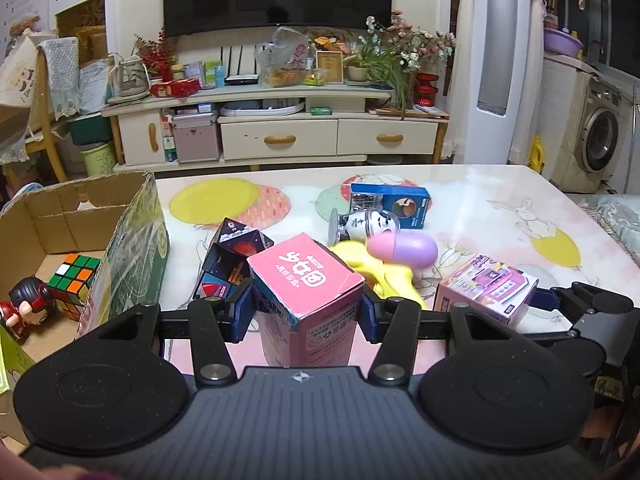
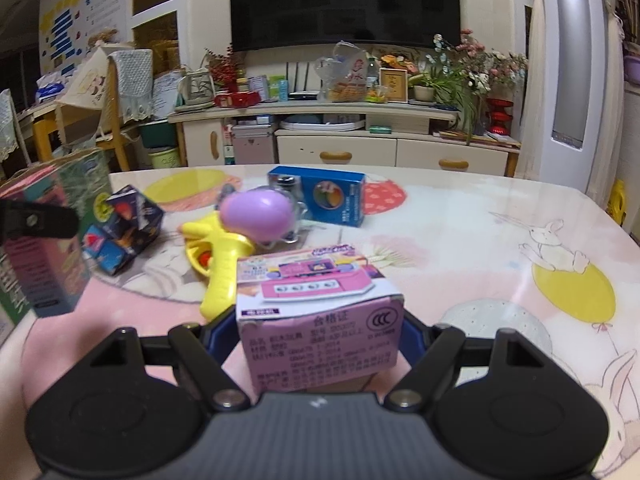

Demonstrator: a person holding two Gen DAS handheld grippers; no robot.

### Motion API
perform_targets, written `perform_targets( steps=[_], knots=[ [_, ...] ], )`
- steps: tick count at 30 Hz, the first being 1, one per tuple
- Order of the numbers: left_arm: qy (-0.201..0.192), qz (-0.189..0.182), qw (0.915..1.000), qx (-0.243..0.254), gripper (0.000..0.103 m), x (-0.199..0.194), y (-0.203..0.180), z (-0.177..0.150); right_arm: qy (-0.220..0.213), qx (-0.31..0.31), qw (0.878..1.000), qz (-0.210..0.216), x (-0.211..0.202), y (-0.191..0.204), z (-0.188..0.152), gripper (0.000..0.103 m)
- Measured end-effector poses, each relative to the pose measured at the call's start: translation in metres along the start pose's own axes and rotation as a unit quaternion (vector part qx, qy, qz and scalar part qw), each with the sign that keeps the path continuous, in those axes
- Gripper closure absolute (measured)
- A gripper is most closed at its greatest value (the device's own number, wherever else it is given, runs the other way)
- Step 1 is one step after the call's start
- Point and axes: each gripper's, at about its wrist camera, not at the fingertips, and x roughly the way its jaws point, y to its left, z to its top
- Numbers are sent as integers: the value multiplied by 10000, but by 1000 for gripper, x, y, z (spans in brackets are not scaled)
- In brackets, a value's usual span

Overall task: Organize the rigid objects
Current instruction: 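Carry the pink carton and pink toy box into the cardboard box and release both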

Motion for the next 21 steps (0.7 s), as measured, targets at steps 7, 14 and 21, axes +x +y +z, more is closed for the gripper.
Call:
perform_targets(
  steps=[7,14,21],
  knots=[
    [-158,-145,9998,-58,39,-10,-1,5,-26,85,9999,100,-16,8,6,25],
    [-388,-186,9988,-220,39,-23,10,17,-215,-82,9996,148,-33,28,17,25],
    [-638,-113,9966,-505,39,-37,35,32,-459,-368,9971,480,-44,67,40,25]
  ],
)
